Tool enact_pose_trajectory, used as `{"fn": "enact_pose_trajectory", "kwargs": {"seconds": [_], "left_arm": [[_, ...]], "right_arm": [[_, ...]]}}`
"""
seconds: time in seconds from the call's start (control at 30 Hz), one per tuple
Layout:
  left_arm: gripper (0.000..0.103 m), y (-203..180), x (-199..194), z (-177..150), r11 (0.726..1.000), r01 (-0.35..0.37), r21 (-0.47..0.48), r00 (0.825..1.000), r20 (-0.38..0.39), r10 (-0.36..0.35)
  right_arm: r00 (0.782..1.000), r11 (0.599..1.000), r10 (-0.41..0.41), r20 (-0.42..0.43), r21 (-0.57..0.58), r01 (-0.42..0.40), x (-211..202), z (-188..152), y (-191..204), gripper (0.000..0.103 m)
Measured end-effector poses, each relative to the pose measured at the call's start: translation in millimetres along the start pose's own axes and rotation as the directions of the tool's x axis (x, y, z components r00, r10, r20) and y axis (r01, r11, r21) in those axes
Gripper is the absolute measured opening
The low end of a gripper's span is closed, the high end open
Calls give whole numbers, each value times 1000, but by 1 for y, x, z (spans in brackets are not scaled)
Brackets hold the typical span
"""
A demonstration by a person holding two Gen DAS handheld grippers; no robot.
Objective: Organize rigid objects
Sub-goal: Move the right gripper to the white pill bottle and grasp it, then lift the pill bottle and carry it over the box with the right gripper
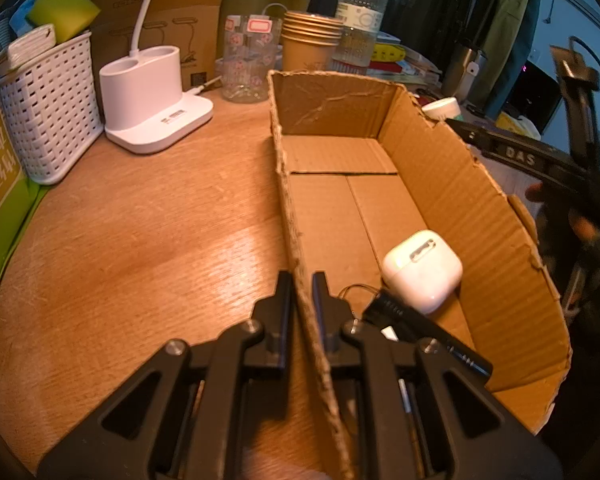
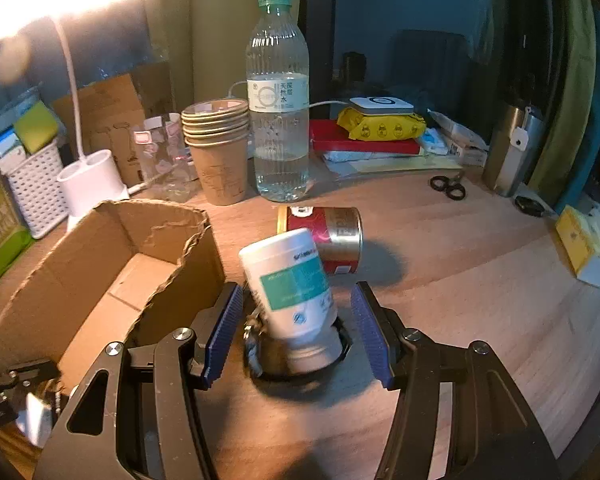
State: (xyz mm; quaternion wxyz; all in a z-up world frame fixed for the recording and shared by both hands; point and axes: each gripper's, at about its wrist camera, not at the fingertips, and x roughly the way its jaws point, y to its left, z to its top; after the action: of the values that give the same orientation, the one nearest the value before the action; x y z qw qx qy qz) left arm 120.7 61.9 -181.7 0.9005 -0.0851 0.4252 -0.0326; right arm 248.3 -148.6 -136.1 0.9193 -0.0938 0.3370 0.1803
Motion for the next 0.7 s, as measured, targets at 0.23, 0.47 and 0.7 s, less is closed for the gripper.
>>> {"fn": "enact_pose_trajectory", "kwargs": {"seconds": [0.23,0.47,0.7], "left_arm": [[11,0,0,0,1000,0,0,1000,0,0],[11,0,0,0,1000,0,0,1000,0,0],[11,0,0,0,1000,0,0,1000,0,0]], "right_arm": [[1000,1000,-8,-3,-14,8,14,5,0,60],[1000,1000,-3,3,-20,3,18,2,2,49],[999,1000,-20,41,-9,20,9,3,-2,48]]}}
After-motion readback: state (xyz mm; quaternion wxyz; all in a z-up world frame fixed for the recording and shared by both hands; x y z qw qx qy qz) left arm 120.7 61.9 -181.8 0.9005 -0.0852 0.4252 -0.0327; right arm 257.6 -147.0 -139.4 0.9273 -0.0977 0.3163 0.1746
